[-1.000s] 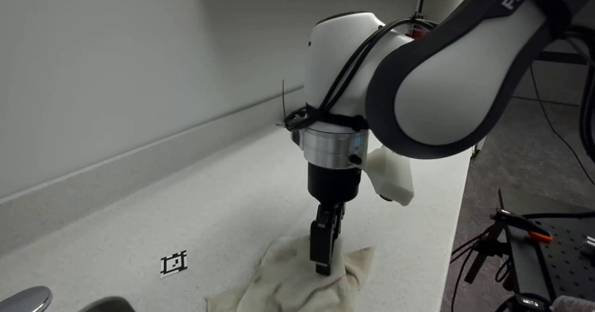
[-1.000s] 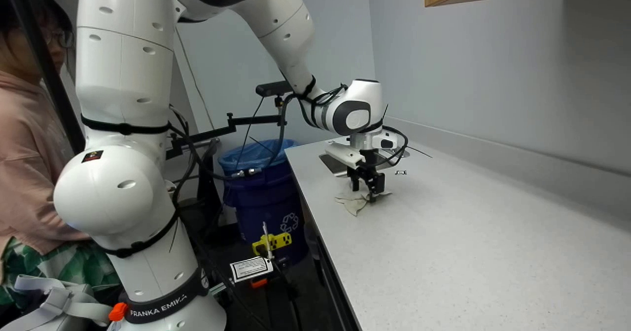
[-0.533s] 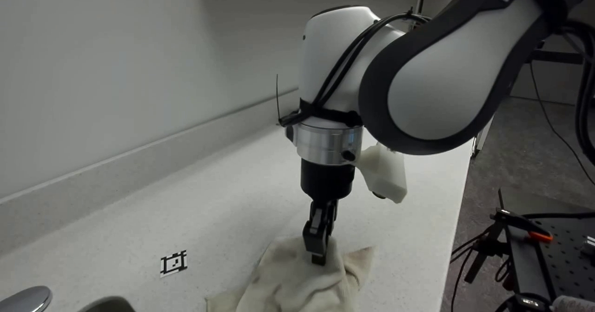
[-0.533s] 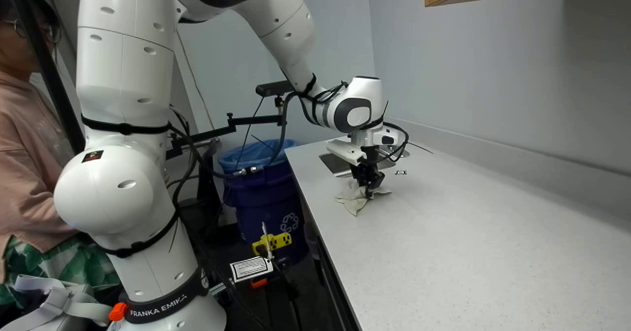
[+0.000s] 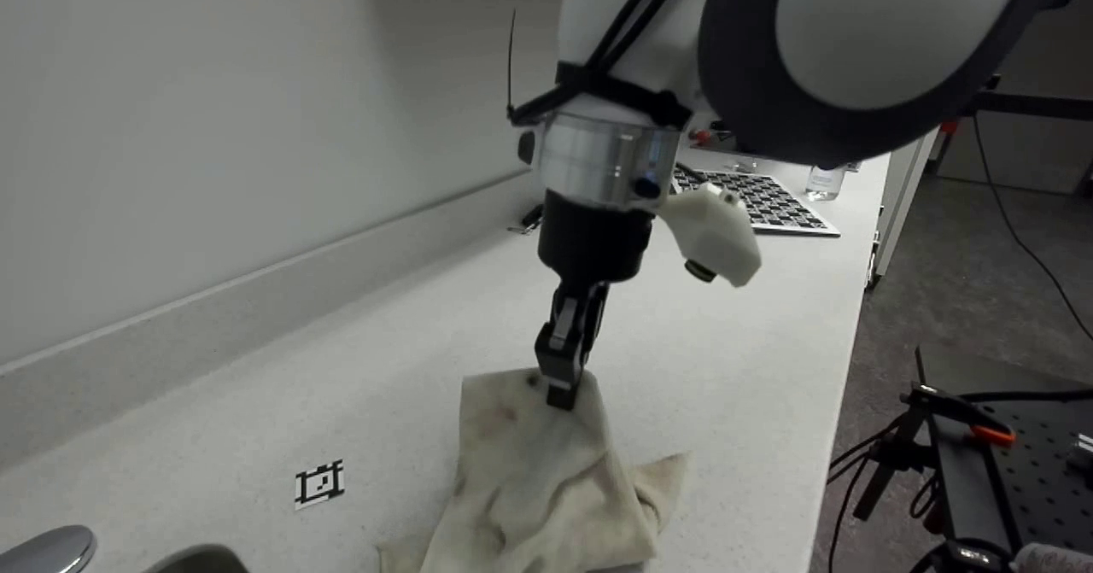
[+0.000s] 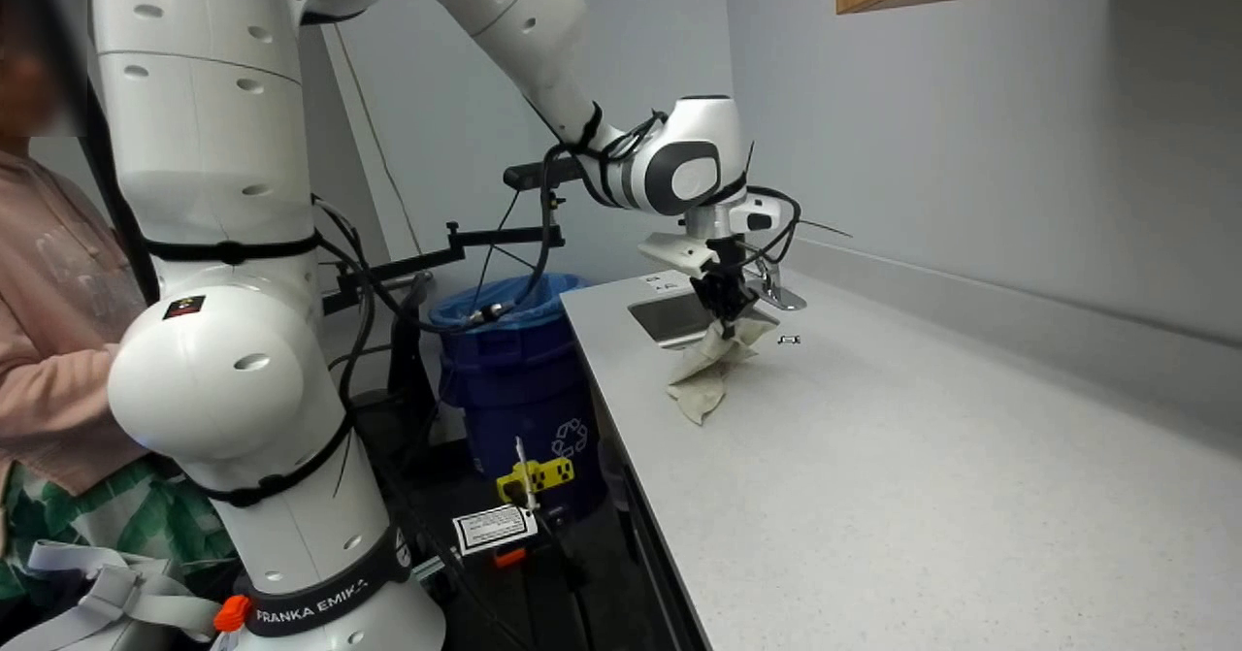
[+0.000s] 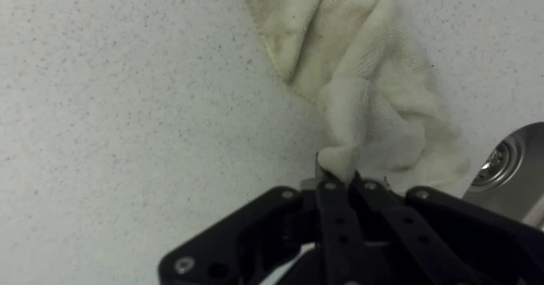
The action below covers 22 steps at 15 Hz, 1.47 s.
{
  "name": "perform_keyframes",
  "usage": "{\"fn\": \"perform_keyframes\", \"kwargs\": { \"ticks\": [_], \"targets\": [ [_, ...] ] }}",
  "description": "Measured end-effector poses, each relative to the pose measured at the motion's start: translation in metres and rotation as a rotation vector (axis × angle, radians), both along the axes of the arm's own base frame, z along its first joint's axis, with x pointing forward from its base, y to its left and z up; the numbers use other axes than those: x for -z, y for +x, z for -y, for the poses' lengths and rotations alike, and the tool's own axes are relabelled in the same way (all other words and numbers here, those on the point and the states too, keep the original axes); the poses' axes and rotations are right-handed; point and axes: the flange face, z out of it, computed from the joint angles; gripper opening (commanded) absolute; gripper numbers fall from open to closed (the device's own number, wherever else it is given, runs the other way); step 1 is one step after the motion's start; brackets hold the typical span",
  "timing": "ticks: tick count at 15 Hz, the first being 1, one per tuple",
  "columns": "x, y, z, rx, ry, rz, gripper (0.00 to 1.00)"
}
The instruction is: Use the towel to wipe the counter
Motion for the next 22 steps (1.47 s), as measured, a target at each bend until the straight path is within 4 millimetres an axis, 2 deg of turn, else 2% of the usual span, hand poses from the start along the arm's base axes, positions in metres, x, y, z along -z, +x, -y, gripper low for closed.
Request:
{"fn": "perform_keyframes", "kwargs": {
  "ticks": [6,10,13,15,22],
  "targets": [
    [-0.09,-0.015,0.021,0.033,-0.019,0.165,0.01],
    [-0.129,-0.029,0.051,0.083,-0.048,0.242,0.01],
    [-0.143,-0.036,0.075,0.127,-0.049,0.268,0.04],
    [-0.149,-0.038,0.084,0.145,-0.048,0.28,0.04],
    [-0.149,-0.042,0.085,0.151,-0.05,0.278,0.01]
  ]
}}
